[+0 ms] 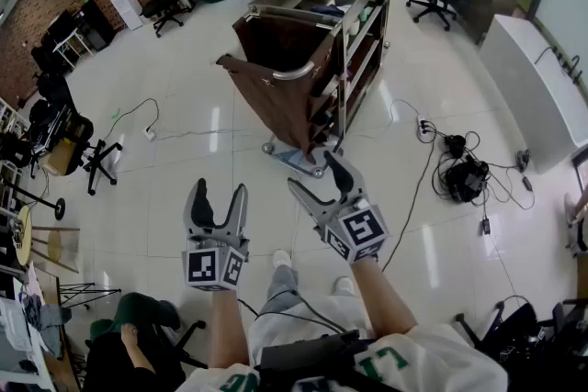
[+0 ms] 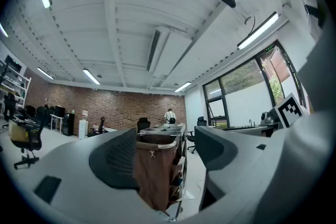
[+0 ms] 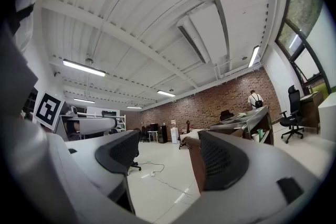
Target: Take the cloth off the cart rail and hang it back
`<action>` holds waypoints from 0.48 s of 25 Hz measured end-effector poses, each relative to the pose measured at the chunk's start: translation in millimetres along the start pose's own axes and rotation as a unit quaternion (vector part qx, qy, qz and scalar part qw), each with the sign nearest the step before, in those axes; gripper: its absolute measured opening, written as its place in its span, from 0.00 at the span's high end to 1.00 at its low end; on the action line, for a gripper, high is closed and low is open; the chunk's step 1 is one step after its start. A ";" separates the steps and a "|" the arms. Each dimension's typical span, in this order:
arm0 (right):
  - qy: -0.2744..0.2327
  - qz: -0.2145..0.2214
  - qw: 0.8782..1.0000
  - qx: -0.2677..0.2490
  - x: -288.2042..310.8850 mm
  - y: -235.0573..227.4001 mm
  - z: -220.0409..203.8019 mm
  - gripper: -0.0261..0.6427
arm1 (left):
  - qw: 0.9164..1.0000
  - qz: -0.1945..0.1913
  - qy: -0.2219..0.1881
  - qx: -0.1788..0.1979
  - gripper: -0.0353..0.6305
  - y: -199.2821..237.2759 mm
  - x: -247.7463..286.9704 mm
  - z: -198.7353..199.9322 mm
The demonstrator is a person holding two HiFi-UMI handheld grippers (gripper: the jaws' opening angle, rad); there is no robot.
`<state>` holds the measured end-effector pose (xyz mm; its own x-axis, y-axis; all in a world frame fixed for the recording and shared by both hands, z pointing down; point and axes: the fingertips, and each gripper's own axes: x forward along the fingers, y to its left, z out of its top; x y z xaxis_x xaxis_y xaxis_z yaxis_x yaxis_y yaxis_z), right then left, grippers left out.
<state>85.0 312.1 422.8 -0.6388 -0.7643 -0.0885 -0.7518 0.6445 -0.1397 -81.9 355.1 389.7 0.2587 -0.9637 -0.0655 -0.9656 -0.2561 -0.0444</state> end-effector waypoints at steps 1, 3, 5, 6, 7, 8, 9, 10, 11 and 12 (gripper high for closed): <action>0.000 -0.001 1.000 -0.001 15.1 -0.2 -2.4 0.39 | 1.000 -0.003 -0.003 -0.007 0.45 10.4 8.8 -7.1; 0.001 -0.002 1.000 -0.003 45.5 0.0 -7.2 0.39 | 1.000 -0.011 -0.008 -0.017 0.45 31.5 27.3 -18.5; 0.002 -0.002 1.000 -0.003 75.9 2.6 -11.4 0.39 | 0.999 -0.021 -0.012 -0.024 0.45 54.3 46.0 -23.5; 0.001 -0.001 1.000 -0.004 91.5 5.2 -11.9 0.39 | 0.999 -0.027 -0.016 -0.026 0.45 66.4 55.2 -22.8; -0.002 -0.002 1.000 -0.007 107.2 8.2 -10.5 0.39 | 0.999 -0.033 -0.021 -0.025 0.45 78.5 64.2 -20.3; -0.004 -0.006 1.000 -0.011 122.9 11.0 -7.1 0.39 | 0.999 -0.040 -0.028 -0.022 0.45 90.7 72.9 -17.0; -0.009 -0.013 1.000 -0.016 138.7 13.7 -2.2 0.39 | 0.998 -0.047 -0.035 -0.017 0.45 103.9 81.3 -13.2; -0.016 -0.021 0.999 -0.019 154.6 16.5 4.4 0.39 | 0.998 -0.051 -0.042 -0.011 0.45 119.0 88.6 -8.5; -0.028 -0.027 0.999 -0.023 169.1 20.0 12.9 0.39 | 0.997 -0.052 -0.050 -0.005 0.44 135.8 94.2 -2.6; -0.042 -0.032 0.998 -0.028 180.7 23.5 22.0 0.40 | 0.997 -0.049 -0.057 -0.002 0.45 152.6 98.3 3.2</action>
<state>-44.5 188.7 381.9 -0.5758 -0.8010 -0.1637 -0.7996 0.5935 -0.0915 -203.8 221.5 373.3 0.3536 -0.9191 -0.1736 -0.9353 -0.3501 -0.0517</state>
